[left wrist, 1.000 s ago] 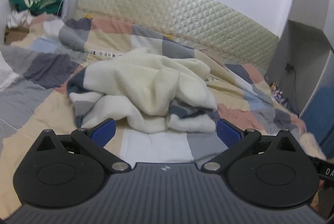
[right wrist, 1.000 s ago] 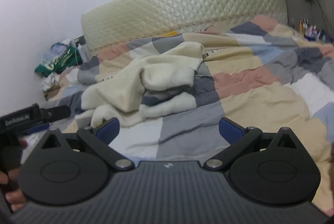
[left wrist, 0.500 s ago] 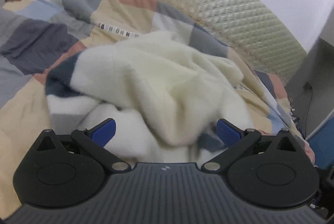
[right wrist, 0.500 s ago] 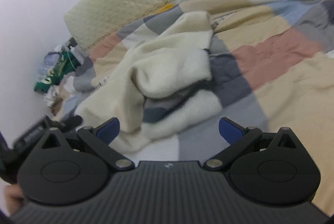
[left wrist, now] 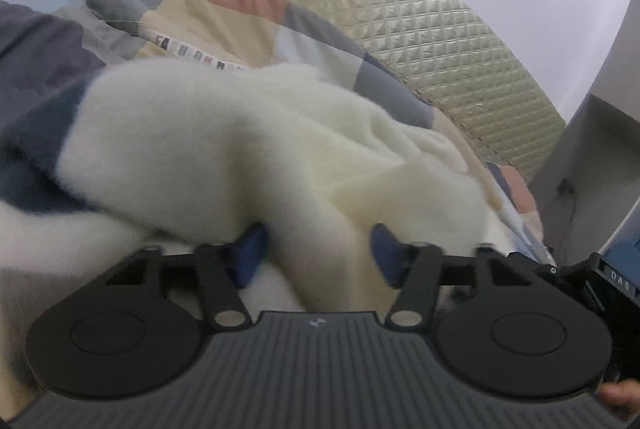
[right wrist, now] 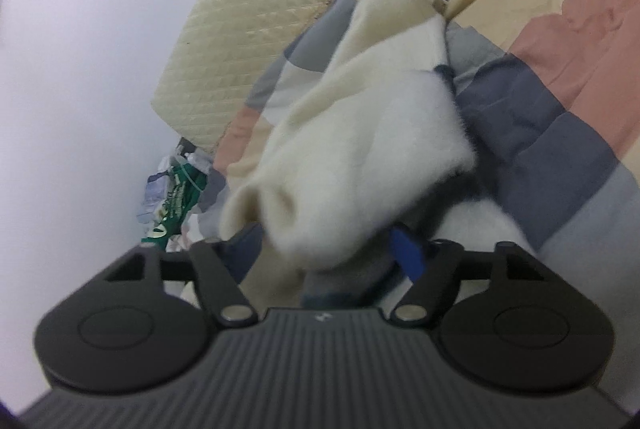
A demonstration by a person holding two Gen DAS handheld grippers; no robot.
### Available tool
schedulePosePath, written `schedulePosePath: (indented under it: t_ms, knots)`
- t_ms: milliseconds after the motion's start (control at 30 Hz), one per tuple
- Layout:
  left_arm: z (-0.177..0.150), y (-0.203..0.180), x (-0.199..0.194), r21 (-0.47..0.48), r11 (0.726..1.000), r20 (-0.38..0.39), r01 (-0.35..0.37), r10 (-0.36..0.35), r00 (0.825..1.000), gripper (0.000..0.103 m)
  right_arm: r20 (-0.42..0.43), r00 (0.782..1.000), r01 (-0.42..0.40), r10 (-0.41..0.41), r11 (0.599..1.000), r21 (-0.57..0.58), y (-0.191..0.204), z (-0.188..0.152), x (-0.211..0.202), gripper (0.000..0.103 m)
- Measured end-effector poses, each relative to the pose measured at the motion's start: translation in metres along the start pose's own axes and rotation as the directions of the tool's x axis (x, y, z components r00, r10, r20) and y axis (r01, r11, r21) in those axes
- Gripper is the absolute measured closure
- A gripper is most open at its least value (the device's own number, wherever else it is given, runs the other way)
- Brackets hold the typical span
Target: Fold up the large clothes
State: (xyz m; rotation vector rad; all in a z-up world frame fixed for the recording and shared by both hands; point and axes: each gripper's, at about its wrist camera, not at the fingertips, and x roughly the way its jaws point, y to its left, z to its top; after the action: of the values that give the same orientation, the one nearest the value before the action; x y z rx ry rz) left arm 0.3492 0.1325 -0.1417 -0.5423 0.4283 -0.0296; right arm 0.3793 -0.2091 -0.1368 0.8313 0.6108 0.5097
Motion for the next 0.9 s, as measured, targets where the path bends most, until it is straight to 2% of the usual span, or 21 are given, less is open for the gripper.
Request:
schedulePosePath:
  t_ms: [100, 133, 167, 200, 267, 400, 567, 900]
  knots:
    - [-0.003, 0.010, 0.006, -0.025, 1.000, 0.013, 0.018, -0.017, 1.000, 0.062, 0.012, 1.000, -0.001, 0.001, 0.999, 0.036, -0.011, 0.005, 0.007, 0.064]
    - [-0.003, 0.012, 0.011, -0.018, 1.000, 0.007, 0.020, -0.020, 1.000, 0.070, 0.011, 1.000, -0.003, 0.003, 0.999, 0.041, -0.015, 0.006, 0.007, 0.070]
    - [-0.003, 0.014, 0.012, -0.013, 1.000, 0.004, 0.015, -0.015, 1.000, 0.079, 0.012, 1.000, -0.007, 0.006, 0.999, 0.039, -0.017, 0.007, 0.007, 0.073]
    - [-0.003, 0.016, 0.012, -0.016, 1.000, 0.002, 0.011, -0.011, 1.000, 0.082, 0.018, 1.000, -0.012, 0.011, 0.999, 0.032, -0.018, 0.008, 0.006, 0.079]
    - [0.000, 0.020, 0.009, -0.038, 0.999, 0.005, 0.026, -0.026, 1.000, 0.091, 0.028, 0.999, -0.023, 0.023, 1.000, 0.003, -0.014, 0.010, 0.001, 0.083]
    - [0.009, 0.016, -0.013, -0.045, 0.997, 0.065, 0.065, -0.062, 0.996, 0.095, 0.072, 0.997, -0.037, 0.040, 0.998, -0.043, -0.003, 0.017, -0.012, 0.088]
    - [0.026, 0.003, -0.057, -0.051, 0.991, 0.161, 0.121, -0.112, 0.981, 0.096, 0.114, 0.992, -0.047, 0.059, 0.993, -0.111, 0.018, 0.022, -0.045, 0.089]
    - [0.043, -0.010, -0.180, -0.118, 0.974, 0.298, 0.194, -0.151, 0.943, 0.096, 0.195, 0.977, -0.049, 0.086, 0.981, -0.187, 0.051, 0.007, -0.143, 0.090]
